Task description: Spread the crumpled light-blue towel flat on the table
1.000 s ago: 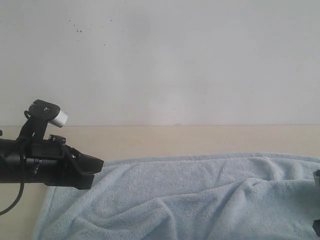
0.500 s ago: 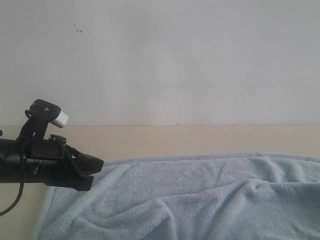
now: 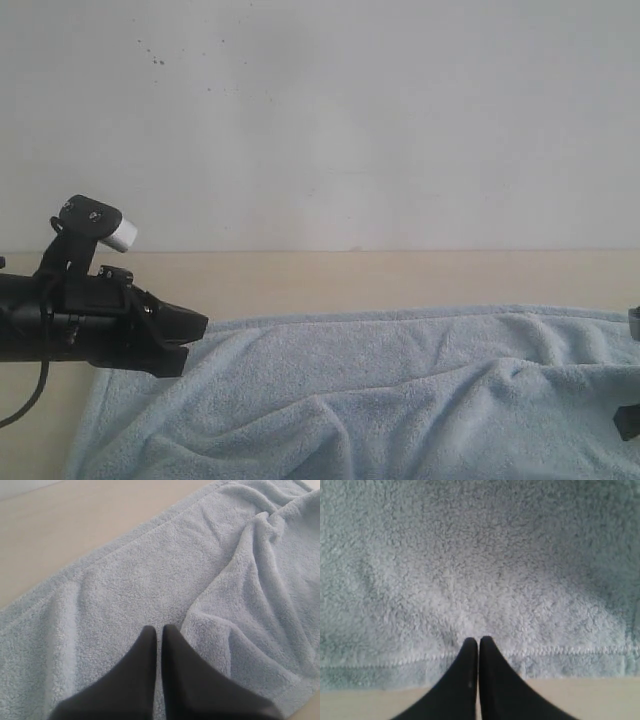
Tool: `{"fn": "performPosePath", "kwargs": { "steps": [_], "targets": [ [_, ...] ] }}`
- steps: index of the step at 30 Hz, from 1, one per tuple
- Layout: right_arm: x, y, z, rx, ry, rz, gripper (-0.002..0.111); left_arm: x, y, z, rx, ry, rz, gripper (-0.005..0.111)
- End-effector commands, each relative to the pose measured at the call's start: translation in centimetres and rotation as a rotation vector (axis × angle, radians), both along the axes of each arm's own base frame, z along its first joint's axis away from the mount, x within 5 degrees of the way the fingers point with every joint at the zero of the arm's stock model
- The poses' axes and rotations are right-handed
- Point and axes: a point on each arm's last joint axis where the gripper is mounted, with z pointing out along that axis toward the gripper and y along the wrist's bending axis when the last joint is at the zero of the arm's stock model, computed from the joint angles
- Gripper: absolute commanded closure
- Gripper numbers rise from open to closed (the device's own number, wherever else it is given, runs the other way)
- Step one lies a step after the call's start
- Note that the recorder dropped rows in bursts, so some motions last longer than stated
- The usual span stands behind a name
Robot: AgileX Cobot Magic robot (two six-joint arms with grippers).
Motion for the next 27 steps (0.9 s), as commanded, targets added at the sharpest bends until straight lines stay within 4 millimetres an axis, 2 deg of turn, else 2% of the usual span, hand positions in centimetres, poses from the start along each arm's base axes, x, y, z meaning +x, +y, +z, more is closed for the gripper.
{"fn": "performPosePath", "kwargs": {
  "steps": [1,15,27],
  "targets": [
    [0.6,-0.2,-1.0,-0.003,-0.019,0.007,0.109,0.3,-0.1,0.3,-0.011,-0.012,-0.011,0.103],
    [1.3,-0.3,-2.8,-0.01,-0.023,0.023,0.109,0.6,-0.3,-0.7,-0.011,0.021,-0.019,0.103],
    [0.0,-0.2,-3.1,-0.001,0.124,0.017,0.109,0.8,-0.5,-0.3,-0.025,0.009,-0.031,0.103]
  ]
}}
